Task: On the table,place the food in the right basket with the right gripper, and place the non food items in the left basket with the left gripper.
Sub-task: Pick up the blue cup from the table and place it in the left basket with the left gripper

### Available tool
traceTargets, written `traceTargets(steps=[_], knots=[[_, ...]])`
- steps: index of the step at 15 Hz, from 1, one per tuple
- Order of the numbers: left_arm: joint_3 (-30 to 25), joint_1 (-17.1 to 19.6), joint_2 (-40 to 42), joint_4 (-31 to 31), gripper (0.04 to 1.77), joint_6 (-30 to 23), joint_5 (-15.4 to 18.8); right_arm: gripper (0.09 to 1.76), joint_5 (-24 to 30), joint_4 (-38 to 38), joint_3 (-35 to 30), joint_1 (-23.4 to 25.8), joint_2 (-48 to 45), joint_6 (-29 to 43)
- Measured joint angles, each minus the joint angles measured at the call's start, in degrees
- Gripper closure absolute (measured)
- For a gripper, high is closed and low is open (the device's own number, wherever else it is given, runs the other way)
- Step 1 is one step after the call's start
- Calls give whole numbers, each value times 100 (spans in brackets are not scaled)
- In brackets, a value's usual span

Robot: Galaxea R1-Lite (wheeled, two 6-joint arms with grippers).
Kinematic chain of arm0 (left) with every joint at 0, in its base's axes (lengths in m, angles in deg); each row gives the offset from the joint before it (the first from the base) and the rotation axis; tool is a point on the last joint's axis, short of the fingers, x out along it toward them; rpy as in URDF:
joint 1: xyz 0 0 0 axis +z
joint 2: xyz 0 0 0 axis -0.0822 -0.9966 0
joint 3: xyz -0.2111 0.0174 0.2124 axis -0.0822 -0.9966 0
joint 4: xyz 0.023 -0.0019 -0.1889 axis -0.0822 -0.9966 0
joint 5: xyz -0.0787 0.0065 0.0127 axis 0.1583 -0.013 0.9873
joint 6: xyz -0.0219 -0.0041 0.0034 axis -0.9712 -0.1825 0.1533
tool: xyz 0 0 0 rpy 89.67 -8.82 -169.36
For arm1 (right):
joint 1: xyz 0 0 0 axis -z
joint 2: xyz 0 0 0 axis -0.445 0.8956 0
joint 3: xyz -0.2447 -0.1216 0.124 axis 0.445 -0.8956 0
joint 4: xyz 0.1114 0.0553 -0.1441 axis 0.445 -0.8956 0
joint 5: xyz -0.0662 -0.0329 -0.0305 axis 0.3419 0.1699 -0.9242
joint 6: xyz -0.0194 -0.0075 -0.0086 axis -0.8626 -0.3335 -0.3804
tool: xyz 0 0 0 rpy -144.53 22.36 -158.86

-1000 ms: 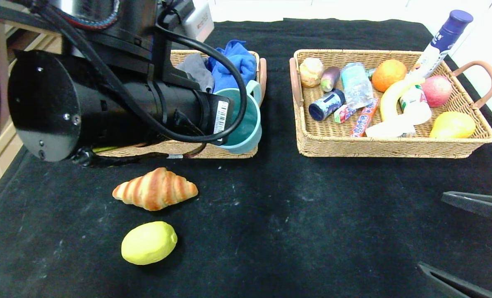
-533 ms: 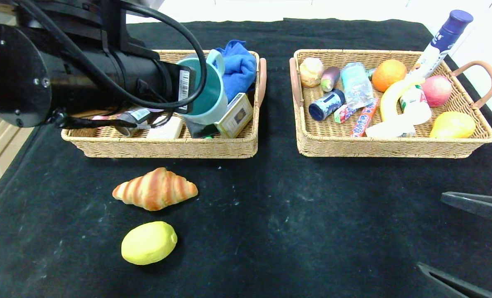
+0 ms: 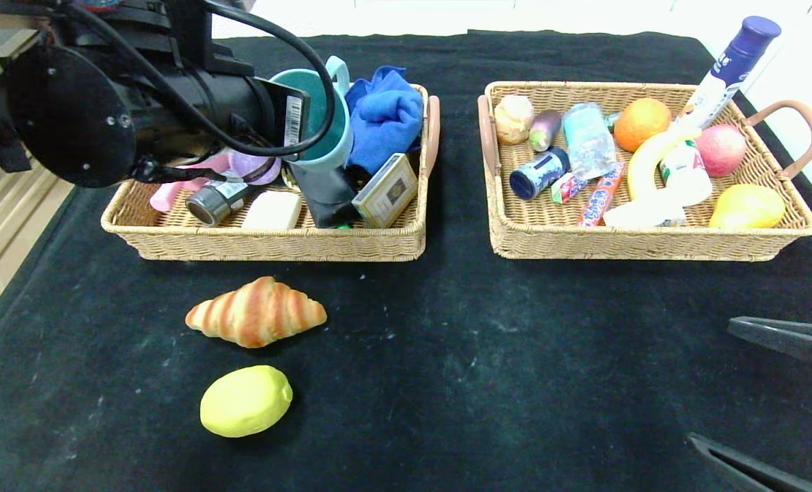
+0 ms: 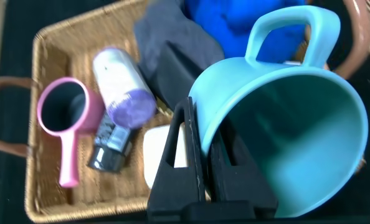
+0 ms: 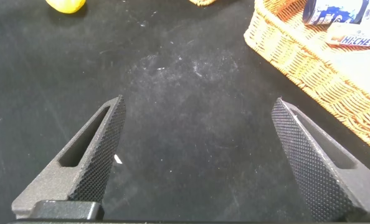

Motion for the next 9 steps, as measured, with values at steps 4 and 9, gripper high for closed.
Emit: traceTargets(steps=[4,9], knots=[[110,196,-450,1056,163,670,0,14,0,-2,0,0,0,0],[796,344,-1200,1556,163,1031,-133,14,-2,6,0,9,0,1]])
